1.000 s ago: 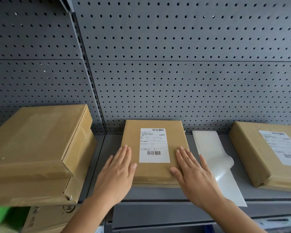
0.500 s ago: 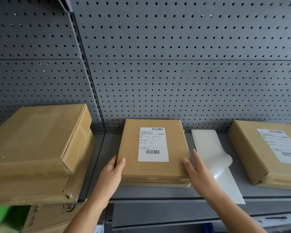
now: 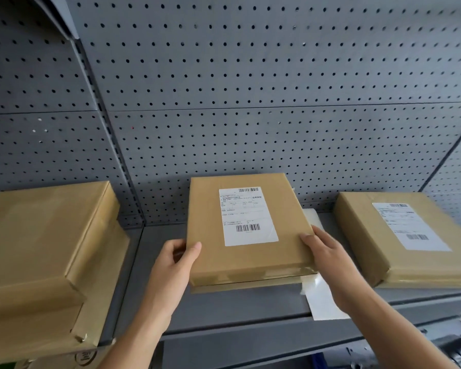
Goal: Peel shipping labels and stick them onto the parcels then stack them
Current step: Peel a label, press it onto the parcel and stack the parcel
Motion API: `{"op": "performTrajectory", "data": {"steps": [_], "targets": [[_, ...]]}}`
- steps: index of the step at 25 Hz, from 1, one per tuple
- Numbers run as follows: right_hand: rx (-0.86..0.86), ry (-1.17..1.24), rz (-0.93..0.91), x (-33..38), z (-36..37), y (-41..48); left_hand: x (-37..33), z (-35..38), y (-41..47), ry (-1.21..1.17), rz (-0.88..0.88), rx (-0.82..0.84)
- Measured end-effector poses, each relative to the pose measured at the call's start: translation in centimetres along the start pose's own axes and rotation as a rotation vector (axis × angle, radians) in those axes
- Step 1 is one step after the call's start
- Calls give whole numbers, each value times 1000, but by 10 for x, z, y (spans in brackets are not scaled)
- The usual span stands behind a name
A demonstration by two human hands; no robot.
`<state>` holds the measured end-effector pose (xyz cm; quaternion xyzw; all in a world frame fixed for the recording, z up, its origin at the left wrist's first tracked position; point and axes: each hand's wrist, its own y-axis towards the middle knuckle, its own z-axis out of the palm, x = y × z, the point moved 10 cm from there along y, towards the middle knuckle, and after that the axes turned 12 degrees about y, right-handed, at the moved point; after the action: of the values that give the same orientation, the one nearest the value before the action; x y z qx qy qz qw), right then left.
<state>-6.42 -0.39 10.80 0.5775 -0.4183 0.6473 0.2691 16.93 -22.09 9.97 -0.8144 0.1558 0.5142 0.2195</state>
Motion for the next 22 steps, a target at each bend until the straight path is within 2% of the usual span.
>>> {"op": "performTrajectory", "data": {"steps": [5,11,16,22], "targets": [[-186,66,-137,53,-88,2,-67,64,-13,-24,136,145],[-416,133,-258,89,-230,-1,-134,190,-37,-11,258,411],[-538,156,-239,82,-326,10,-168,276,-47,31,331,498],[-571,152,-146,53,-390,42,-177,345,-49,136,363,540]]}}
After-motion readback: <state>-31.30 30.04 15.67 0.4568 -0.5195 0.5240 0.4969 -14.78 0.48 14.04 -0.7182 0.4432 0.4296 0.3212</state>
